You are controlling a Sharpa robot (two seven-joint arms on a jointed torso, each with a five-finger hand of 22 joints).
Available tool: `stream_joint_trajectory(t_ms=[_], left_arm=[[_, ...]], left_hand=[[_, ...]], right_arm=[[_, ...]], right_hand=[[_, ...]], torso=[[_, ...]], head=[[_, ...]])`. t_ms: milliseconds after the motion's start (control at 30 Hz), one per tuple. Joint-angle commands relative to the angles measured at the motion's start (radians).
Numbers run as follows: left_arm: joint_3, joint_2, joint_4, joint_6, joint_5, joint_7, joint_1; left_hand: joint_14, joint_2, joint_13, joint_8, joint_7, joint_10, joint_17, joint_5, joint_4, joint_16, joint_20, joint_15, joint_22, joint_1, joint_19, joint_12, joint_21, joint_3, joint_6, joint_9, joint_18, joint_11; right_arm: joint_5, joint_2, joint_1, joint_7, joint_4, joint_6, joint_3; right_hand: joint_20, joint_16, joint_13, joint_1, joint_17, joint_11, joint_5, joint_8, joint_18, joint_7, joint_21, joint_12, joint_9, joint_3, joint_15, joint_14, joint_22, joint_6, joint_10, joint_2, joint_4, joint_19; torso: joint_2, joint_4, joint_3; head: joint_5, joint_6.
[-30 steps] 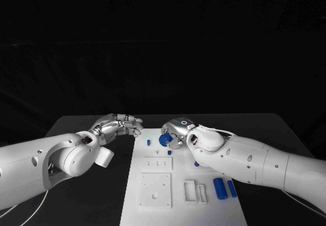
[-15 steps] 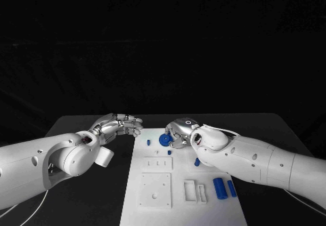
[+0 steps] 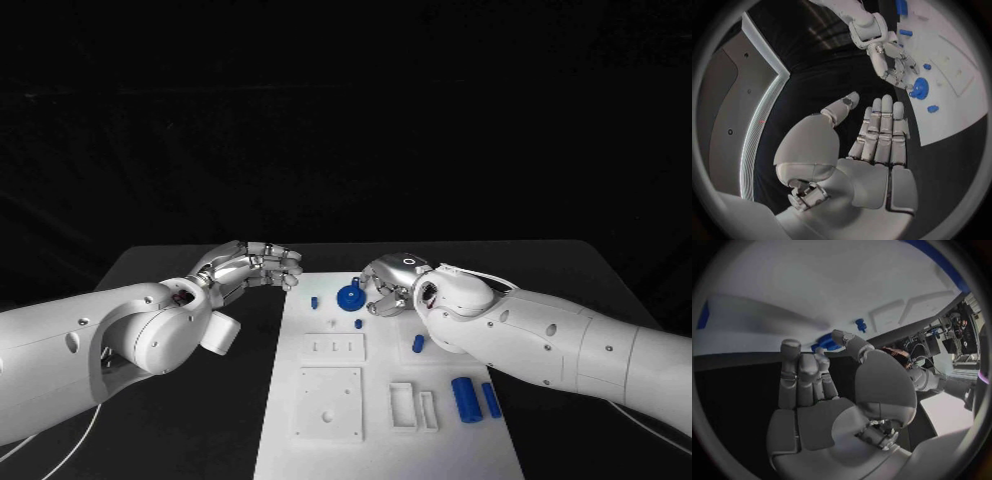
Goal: Assemble the parts on the task board
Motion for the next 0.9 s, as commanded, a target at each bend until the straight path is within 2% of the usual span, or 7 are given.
stream_joint_trajectory(t_ms=[33, 200, 367, 500, 633, 733, 900], left_arm=[[0.001, -0.001, 0.001, 0.011, -0.003, 0.007, 0.002], [0.001, -0.002, 0.000, 0.010, -0.003, 0.009, 0.002], [0.001, -0.003, -0.003, 0.009, -0.003, 0.012, 0.002], [0.001, -0.005, -0.006, 0.007, -0.003, 0.015, 0.002], [0.001, -0.004, -0.011, 0.009, -0.003, 0.016, 0.002], [0.001, -0.004, -0.015, 0.010, -0.003, 0.016, 0.002], [0.000, -0.002, -0.023, 0.013, -0.003, 0.017, 0.001]], left_hand=[[-0.004, 0.004, -0.001, -0.007, 0.005, 0.000, 0.001, 0.004, 0.000, -0.006, 0.000, 0.004, 0.002, 0.006, -0.005, -0.003, -0.005, -0.006, -0.001, -0.001, 0.018, 0.005], [-0.004, 0.004, -0.001, -0.007, 0.005, 0.000, 0.001, 0.005, 0.000, -0.006, 0.000, 0.004, 0.002, 0.006, -0.005, -0.004, -0.005, -0.006, -0.001, -0.001, 0.018, 0.005], [-0.004, 0.004, -0.001, -0.007, 0.005, 0.000, 0.002, 0.005, 0.000, -0.006, 0.000, 0.004, 0.002, 0.006, -0.005, -0.004, -0.005, -0.006, -0.001, -0.001, 0.018, 0.005], [-0.004, 0.004, -0.001, -0.007, 0.005, 0.001, 0.002, 0.005, 0.000, -0.006, 0.000, 0.004, 0.002, 0.006, -0.005, -0.004, -0.005, -0.006, -0.001, -0.001, 0.018, 0.005], [-0.004, 0.004, -0.001, -0.007, 0.005, 0.001, 0.002, 0.005, -0.001, -0.007, 0.000, 0.004, 0.002, 0.007, -0.005, -0.004, -0.005, -0.006, -0.001, -0.001, 0.018, 0.004], [-0.004, 0.003, -0.001, -0.007, 0.005, 0.001, 0.002, 0.005, -0.001, -0.007, 0.000, 0.004, 0.002, 0.007, -0.005, -0.004, -0.005, -0.006, -0.001, -0.001, 0.018, 0.004], [-0.004, 0.003, -0.001, -0.007, 0.005, 0.001, 0.002, 0.005, -0.001, -0.007, 0.000, 0.004, 0.002, 0.007, -0.005, -0.004, -0.005, -0.006, 0.000, -0.001, 0.018, 0.004]], right_arm=[[0.022, -0.008, 0.000, 0.010, 0.007, 0.015, 0.000], [0.030, -0.026, 0.000, 0.015, 0.024, -0.012, 0.000], [0.109, -0.061, 0.000, 0.070, 0.052, -0.089, 0.001], [0.260, -0.101, 0.001, 0.156, 0.075, -0.140, 0.014], [0.402, -0.145, 0.017, 0.222, 0.094, -0.121, 0.031], [0.451, -0.183, 0.031, 0.240, 0.105, -0.087, 0.047], [0.469, -0.235, 0.042, 0.259, 0.114, -0.024, 0.055]], right_hand=[[-0.004, -0.007, -0.002, -0.005, 0.001, 0.002, 0.008, 0.005, 0.053, 0.034, -0.001, 0.004, 0.002, -0.007, 0.004, -0.002, 0.015, -0.028, -0.006, 0.007, -0.001, -0.003], [-0.004, -0.007, -0.002, -0.006, 0.001, 0.002, 0.014, 0.007, 0.053, 0.033, -0.001, 0.004, 0.002, -0.009, 0.003, -0.002, 0.016, -0.025, -0.006, 0.009, 0.000, -0.003], [-0.005, -0.007, -0.003, -0.003, 0.002, -0.001, 0.018, 0.015, 0.053, 0.030, -0.001, 0.006, 0.005, -0.008, 0.000, -0.002, 0.016, -0.013, -0.005, 0.013, -0.001, -0.003], [-0.006, -0.008, -0.003, 0.001, 0.003, -0.002, 0.007, 0.017, 0.053, 0.029, -0.001, 0.006, 0.005, -0.008, -0.001, -0.002, 0.016, -0.008, -0.004, 0.018, -0.005, -0.003], [-0.006, -0.009, -0.004, 0.000, 0.003, -0.002, -0.001, 0.018, 0.053, 0.029, -0.002, 0.006, 0.005, -0.011, -0.001, -0.002, 0.016, -0.007, -0.005, 0.023, -0.008, -0.004], [-0.007, -0.011, -0.004, -0.009, 0.004, -0.002, -0.007, 0.019, 0.053, 0.029, -0.002, 0.007, 0.005, -0.042, -0.001, -0.004, 0.017, -0.008, -0.009, 0.046, -0.033, -0.010], [-0.008, -0.013, -0.006, -0.019, 0.005, -0.003, -0.048, 0.021, 0.053, 0.028, -0.003, 0.007, 0.005, -0.084, -0.002, -0.005, 0.017, -0.007, -0.014, 0.073, -0.072, -0.016]], torso=[[0.000, 0.0001, 0.0000], [0.000, -0.0006, 0.0004], [0.000, -0.0007, 0.0003], [-0.001, -0.0031, 0.0005], [-0.003, -0.0057, 0.0016], [-0.005, -0.0100, 0.0042], [-0.009, -0.0196, 0.0095]], head=[[0.000, -0.001], [0.000, 0.001], [-0.002, 0.001], [-0.003, 0.004], [-0.006, 0.009], [-0.006, 0.011], [-0.007, 0.014]])
